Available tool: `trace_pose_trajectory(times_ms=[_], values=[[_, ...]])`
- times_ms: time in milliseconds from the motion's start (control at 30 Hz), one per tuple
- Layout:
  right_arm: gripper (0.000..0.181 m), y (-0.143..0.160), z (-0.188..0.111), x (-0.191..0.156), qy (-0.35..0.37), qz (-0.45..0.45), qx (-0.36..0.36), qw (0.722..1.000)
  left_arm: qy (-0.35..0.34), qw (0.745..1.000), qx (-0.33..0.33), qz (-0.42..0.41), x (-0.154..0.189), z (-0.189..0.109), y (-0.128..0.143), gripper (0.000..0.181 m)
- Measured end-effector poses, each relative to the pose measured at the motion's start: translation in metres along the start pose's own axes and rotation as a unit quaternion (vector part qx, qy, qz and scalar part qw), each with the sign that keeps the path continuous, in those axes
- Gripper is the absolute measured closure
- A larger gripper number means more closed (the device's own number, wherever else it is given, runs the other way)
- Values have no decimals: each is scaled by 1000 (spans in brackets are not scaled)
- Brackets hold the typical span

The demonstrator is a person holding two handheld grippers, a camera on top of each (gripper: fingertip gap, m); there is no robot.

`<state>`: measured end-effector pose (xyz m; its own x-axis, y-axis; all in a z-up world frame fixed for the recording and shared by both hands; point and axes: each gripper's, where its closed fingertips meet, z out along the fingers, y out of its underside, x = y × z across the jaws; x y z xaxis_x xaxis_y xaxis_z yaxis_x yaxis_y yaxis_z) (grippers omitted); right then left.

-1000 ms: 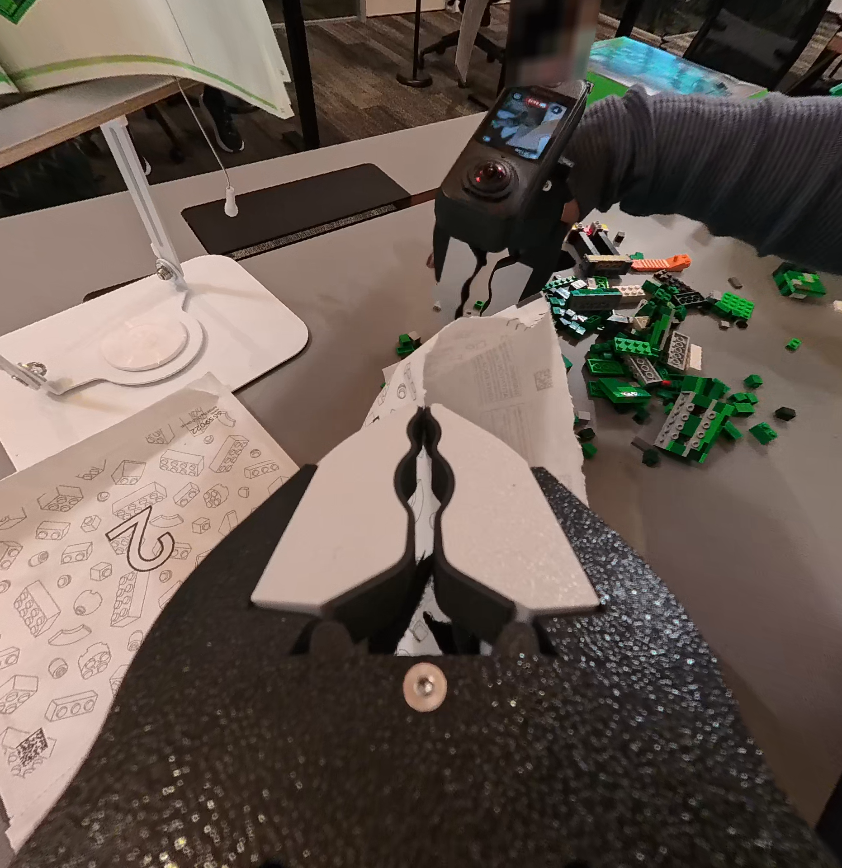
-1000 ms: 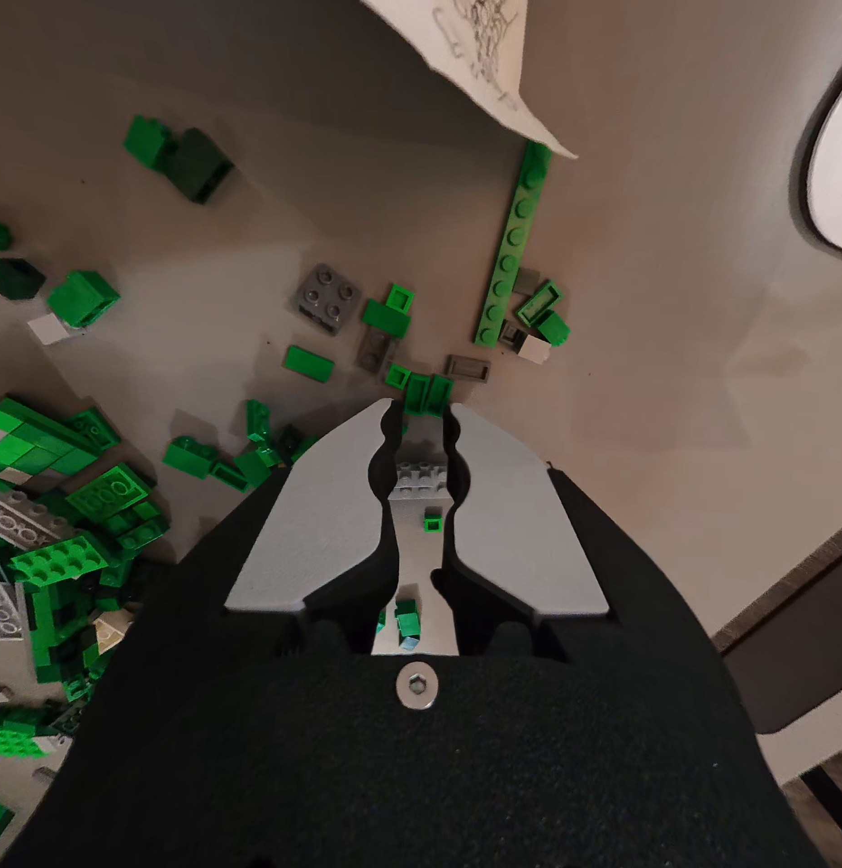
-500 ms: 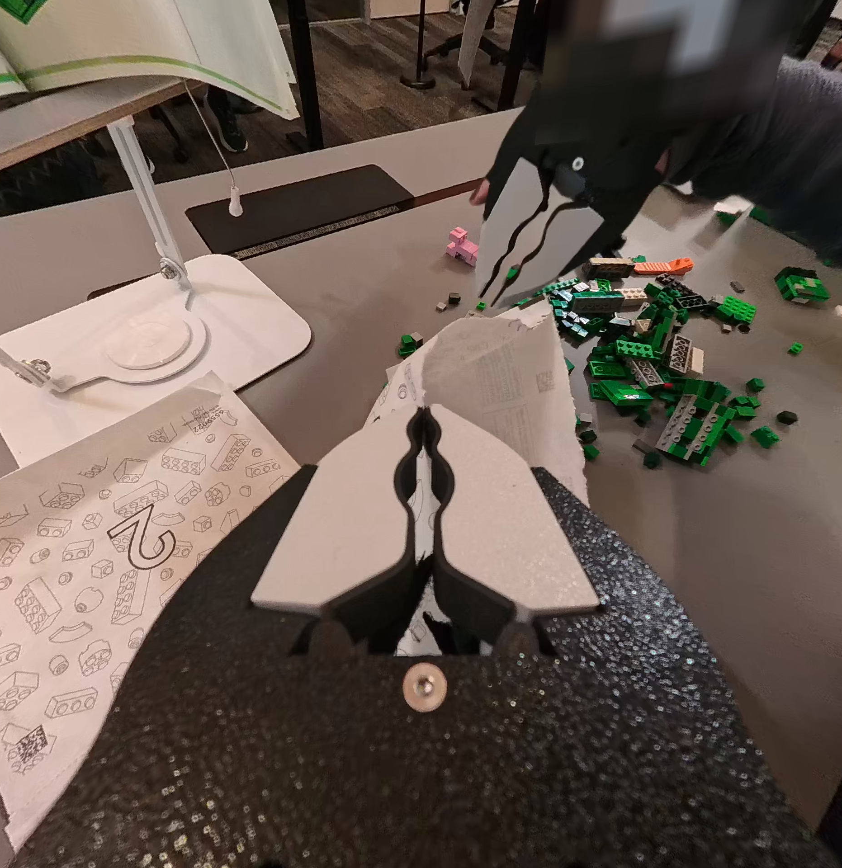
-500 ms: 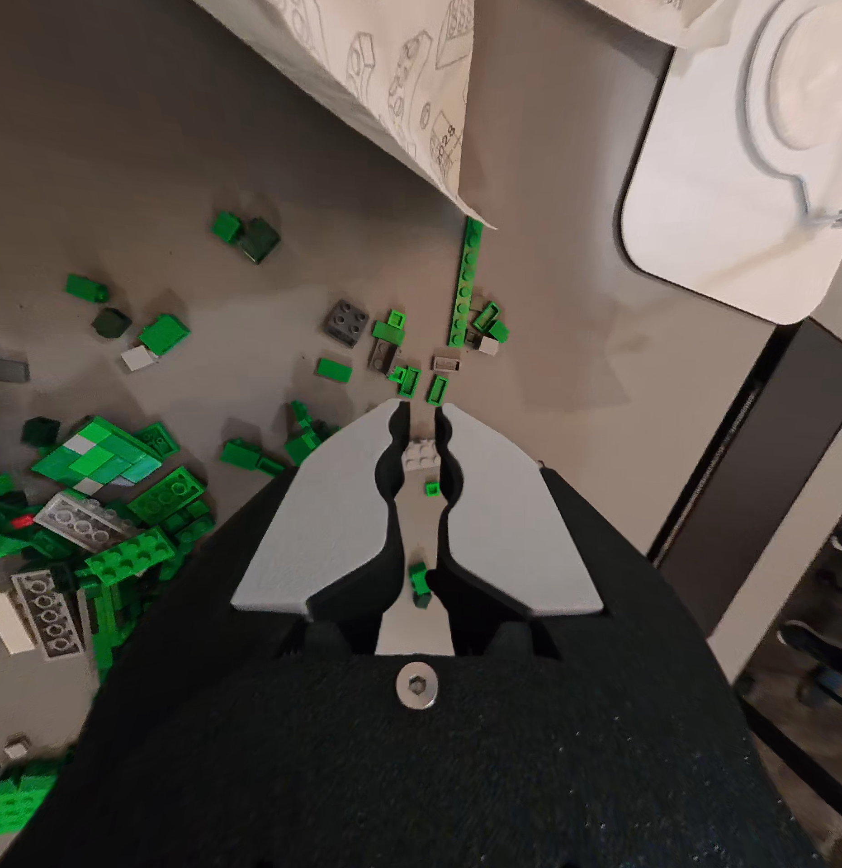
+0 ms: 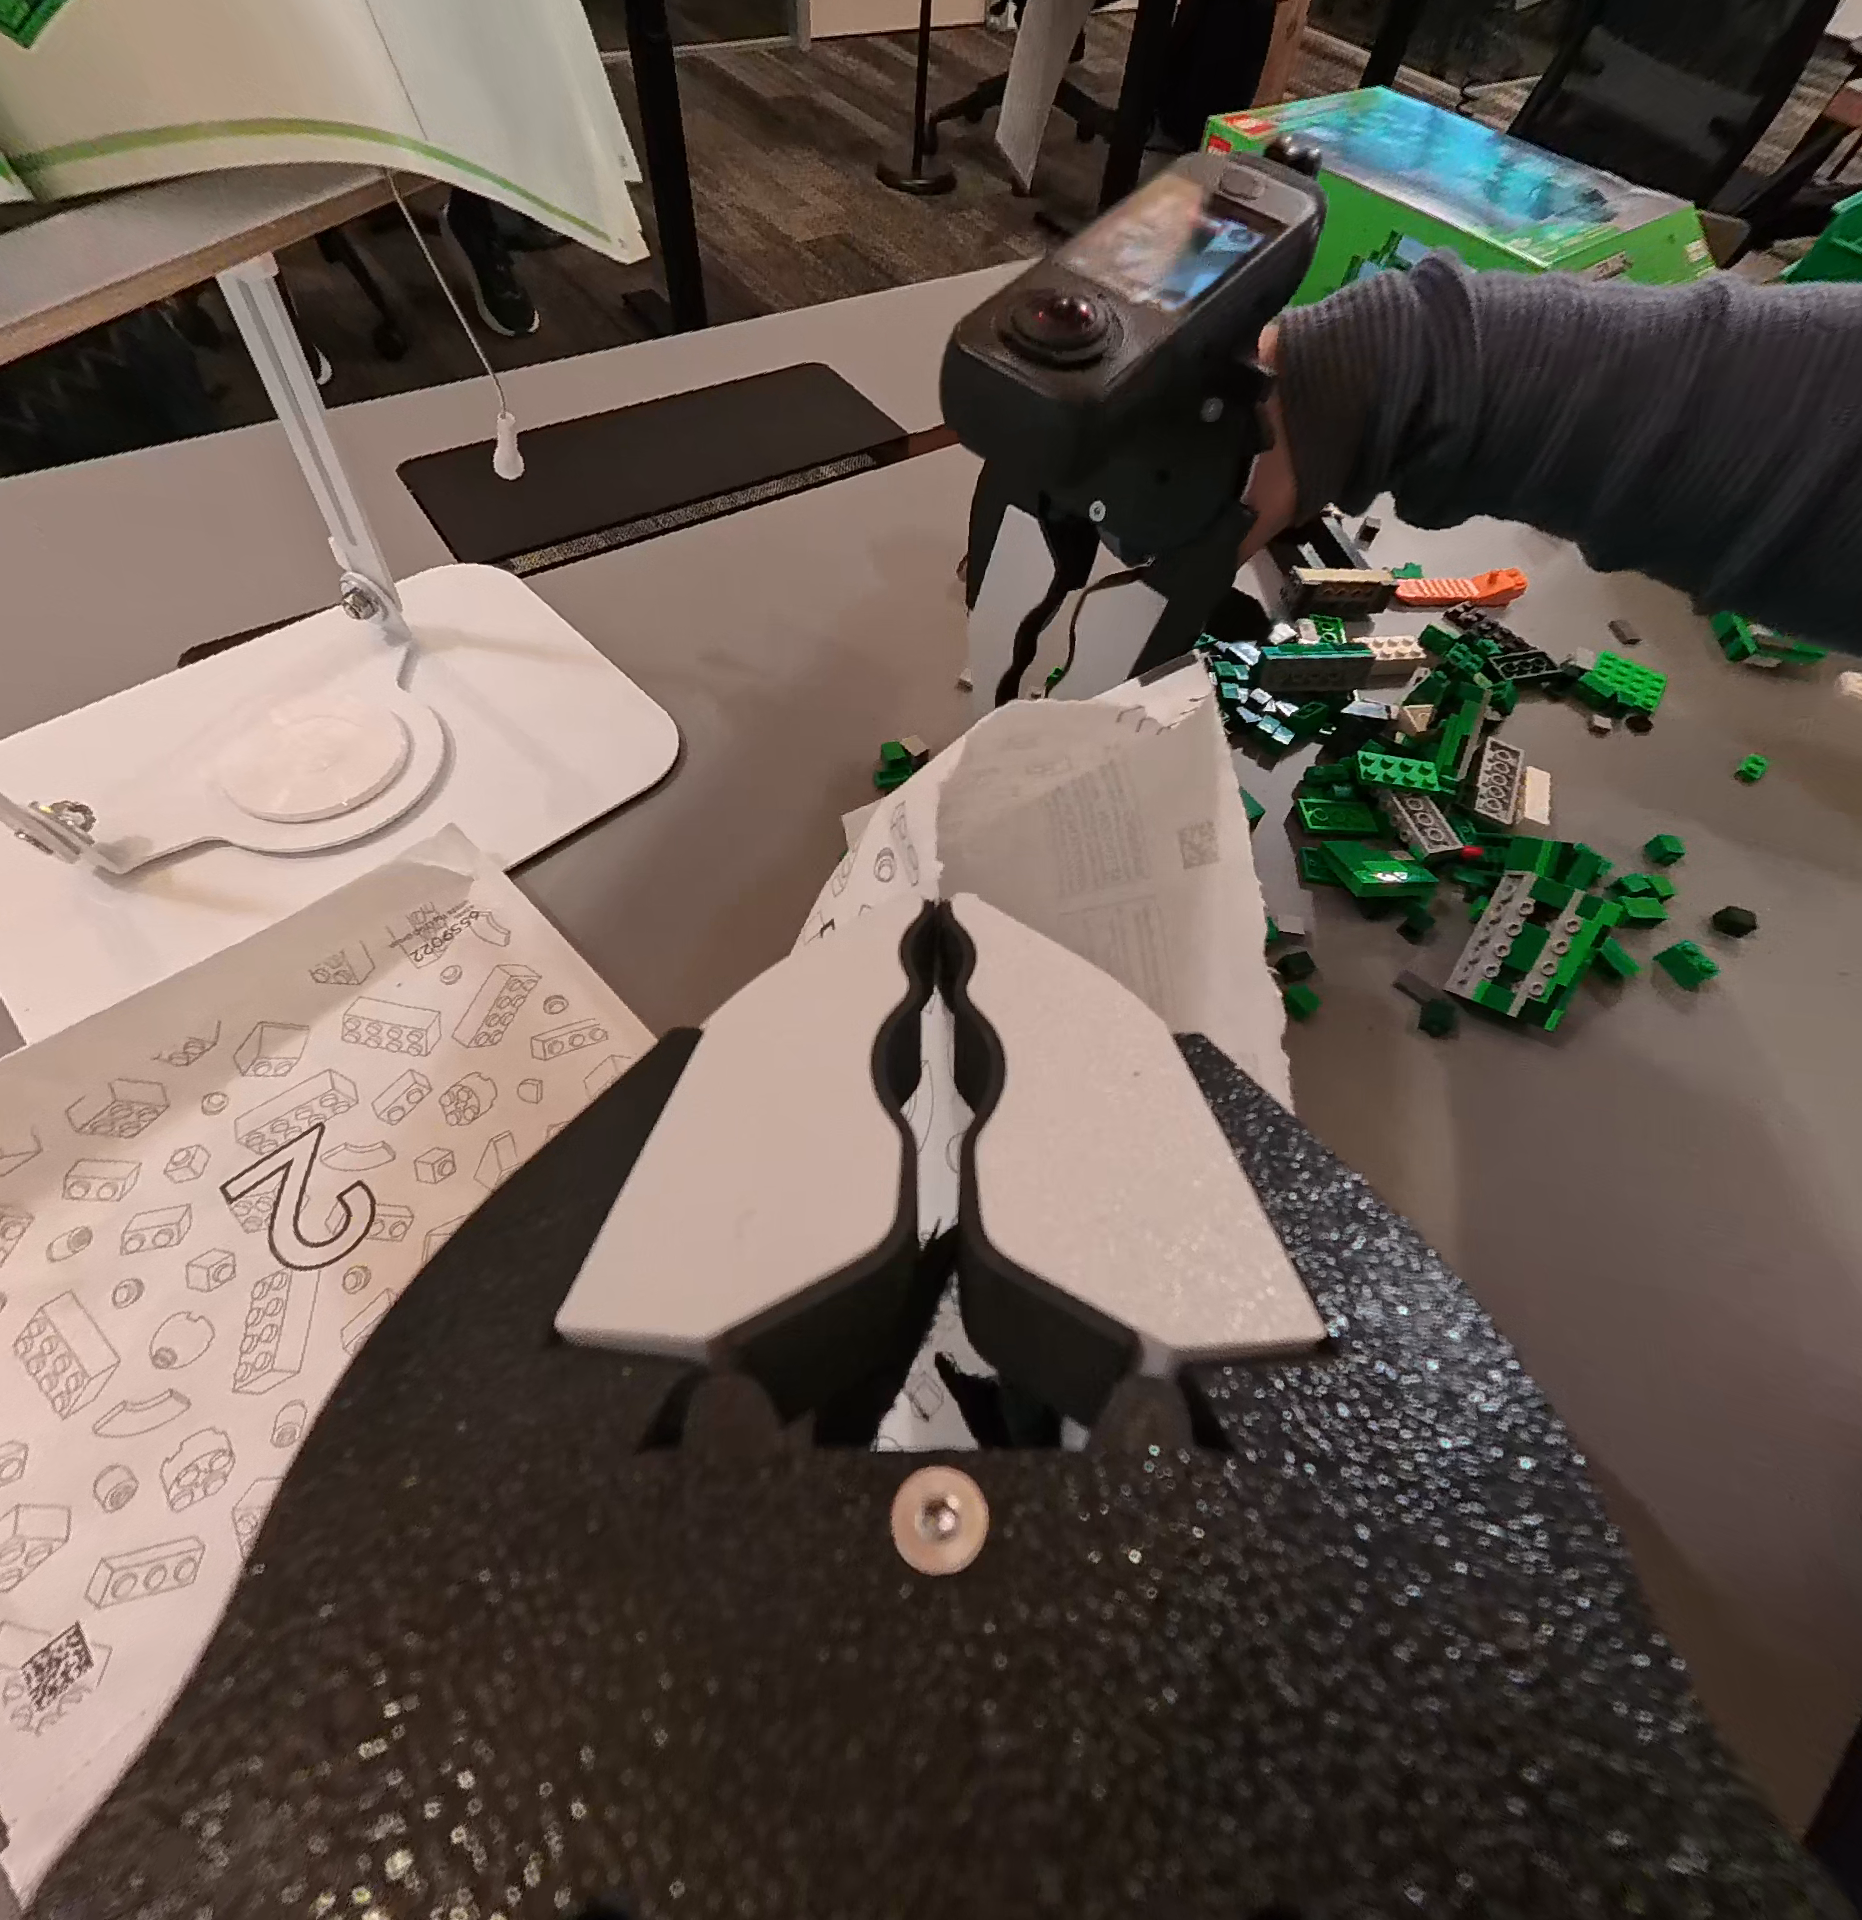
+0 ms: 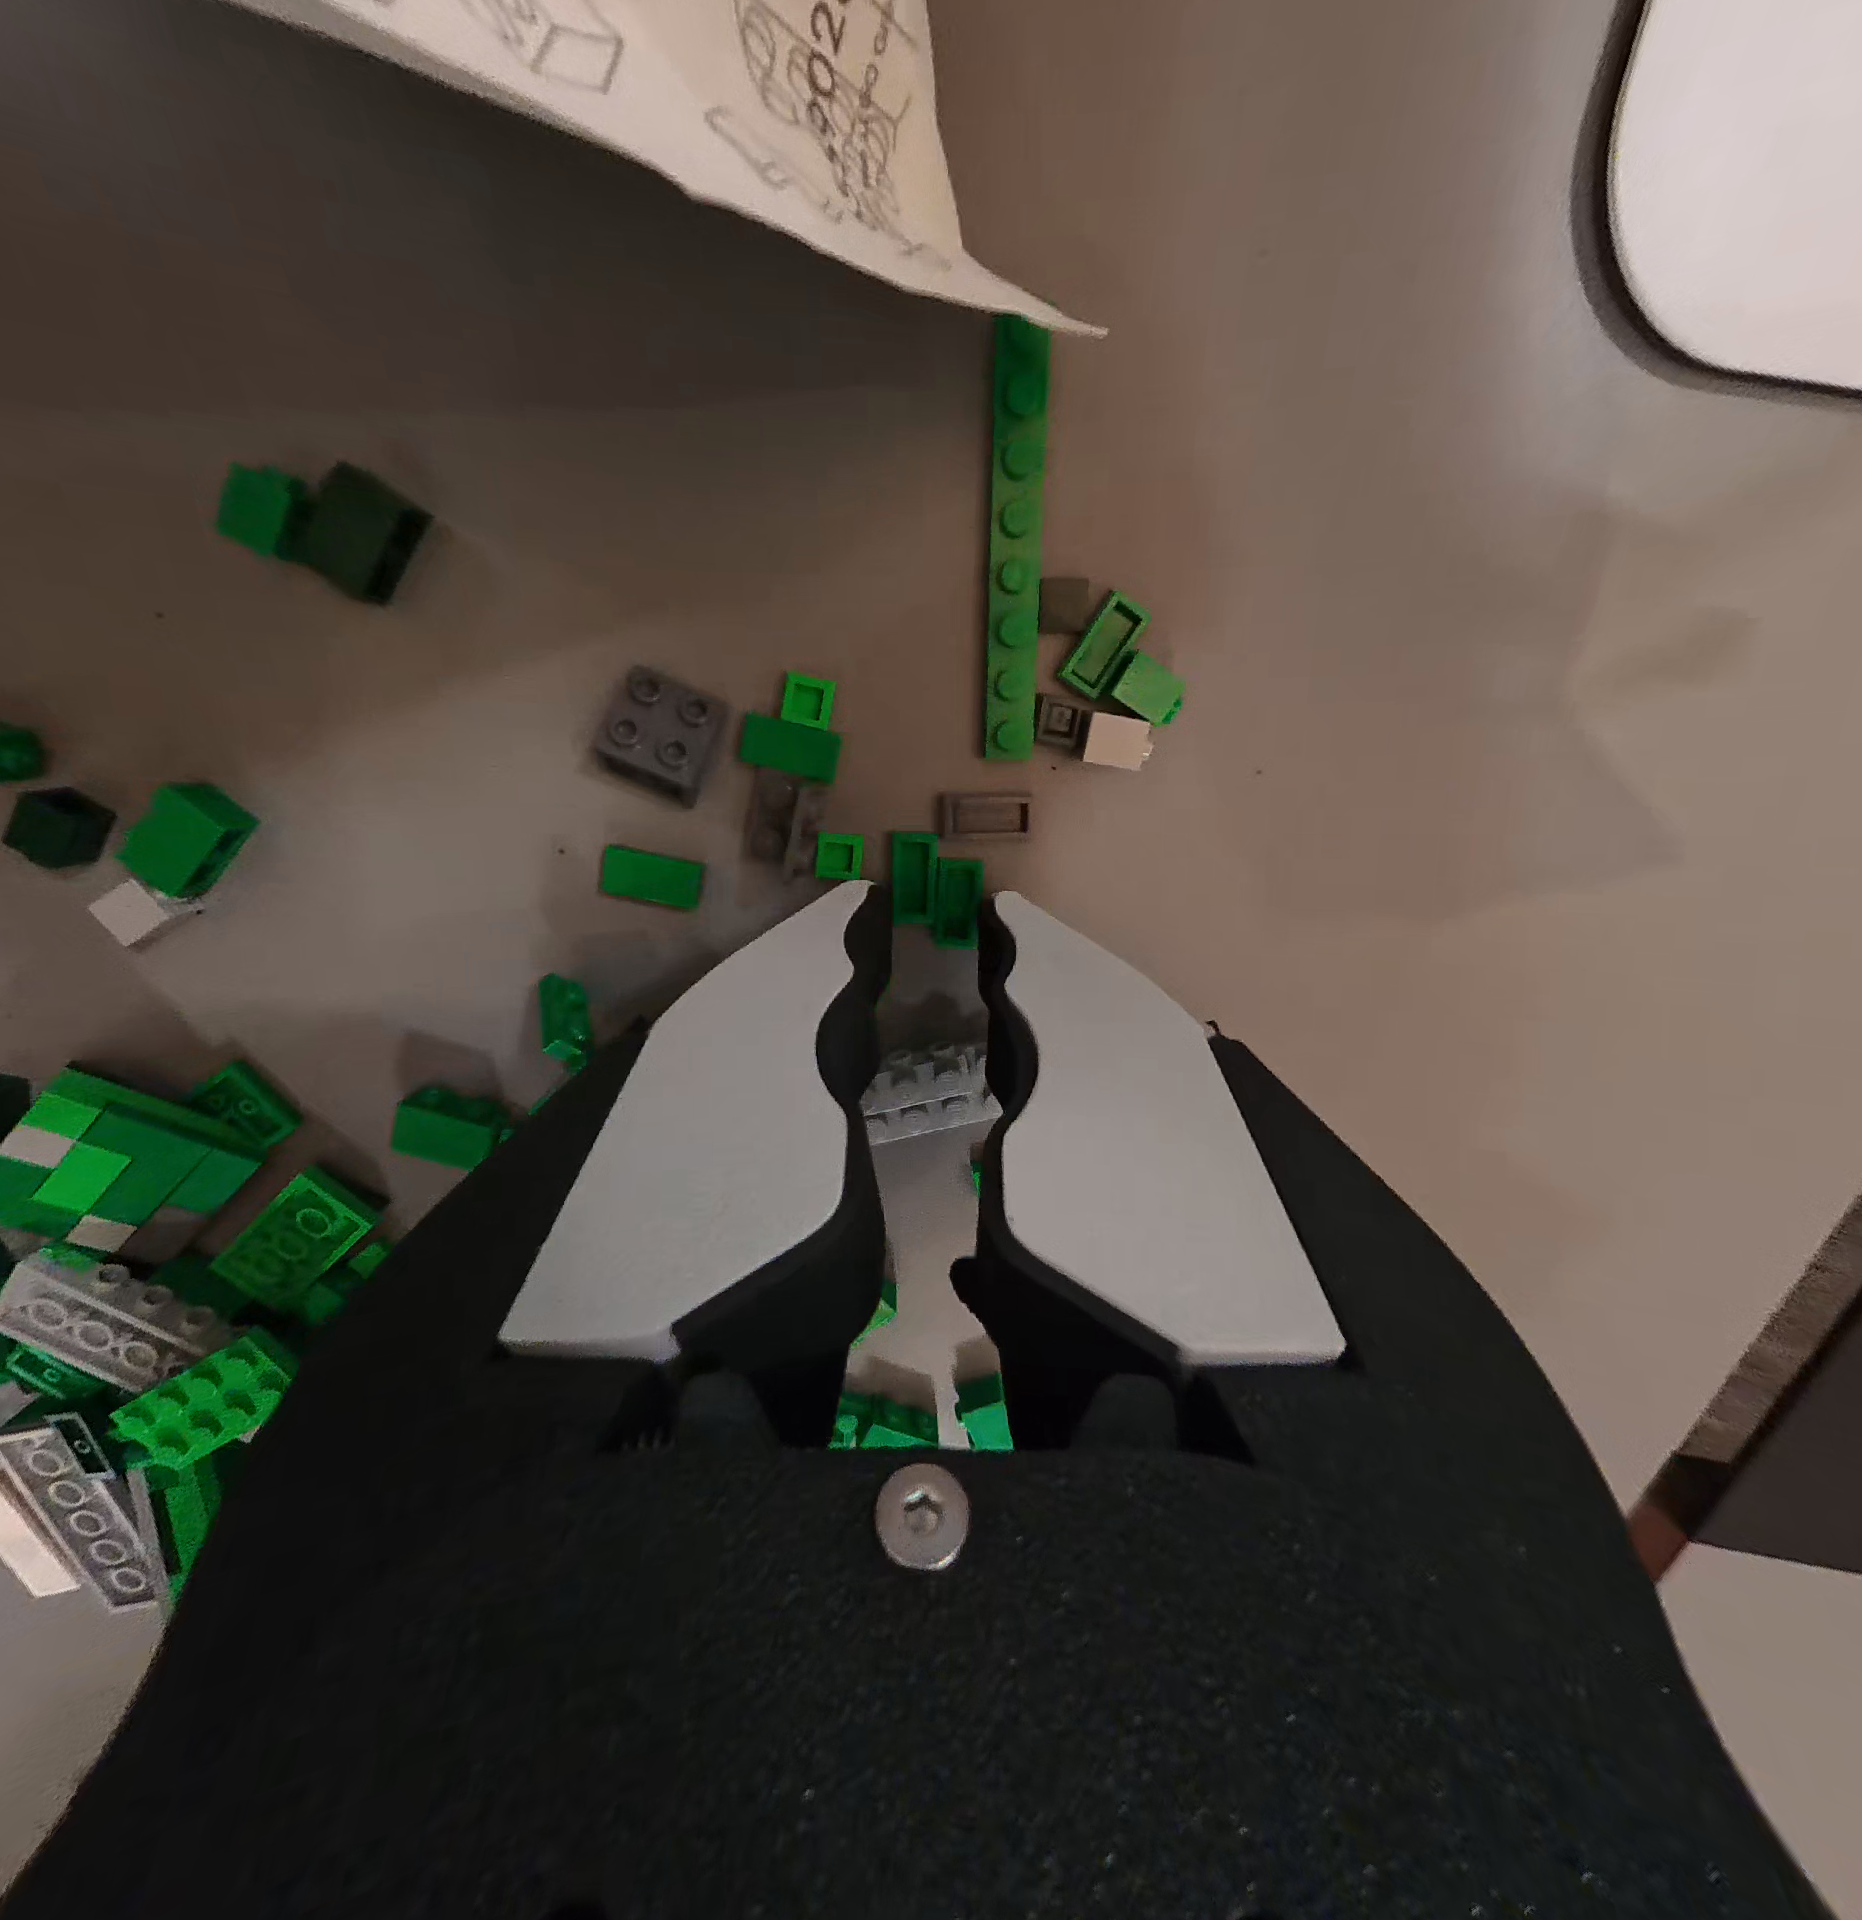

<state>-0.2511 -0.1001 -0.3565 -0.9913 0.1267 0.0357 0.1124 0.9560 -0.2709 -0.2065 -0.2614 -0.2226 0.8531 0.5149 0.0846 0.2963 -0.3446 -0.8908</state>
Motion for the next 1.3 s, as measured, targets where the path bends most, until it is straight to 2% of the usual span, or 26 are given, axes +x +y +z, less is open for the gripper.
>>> trace_pose_trajectory(times_ms=[267, 300, 333, 433, 533, 667, 900, 967, 1067, 1167, 1300], values=[[166, -1, -2, -1, 54, -18, 12, 998, 7, 1000, 2, -4, 1, 1, 0, 181], [167, -2, -4, -2, 58, -18, 18, 998, 8, 1000, 2, -4, 1, 1, 0, 181], [181, -3, -8, -2, 64, -20, 27, 997, 8, 1000, 3, -5, 1, 1, 0, 181], [181, -9, -24, -4, 80, -27, 46, 995, 7, 1000, 2, -4, 1, 1, 0, 181], [180, -5, -26, -3, 92, -28, 34, 995, 8, 1000, 3, -6, 1, 1, 0, 181], [162, 3, -12, 1, 72, 40, 31, 996, 9, 1000, 2, -7, 1, 1, 0, 181], [165, 5, -4, 8, 48, 169, 43, 984, 10, 1000, -1, -3, 3, 3, 1, 181], [170, 5, -2, 7, 48, 186, 41, 981, 9, 1000, -3, -1, 4, 4, 1, 181], [174, 6, -2, 6, 69, 163, 27, 984, 8, 1000, -5, 1, 4, 5, 1, 181], [174, -3, -18, 4, 115, 114, 42, 986, 0, 1000, -3, -1, 2, 6, 1, 181], [174, -53, -84, -21, 195, 31, 145, 970, -25, 1000, -4, -8, -2, 5, -1, 181]])
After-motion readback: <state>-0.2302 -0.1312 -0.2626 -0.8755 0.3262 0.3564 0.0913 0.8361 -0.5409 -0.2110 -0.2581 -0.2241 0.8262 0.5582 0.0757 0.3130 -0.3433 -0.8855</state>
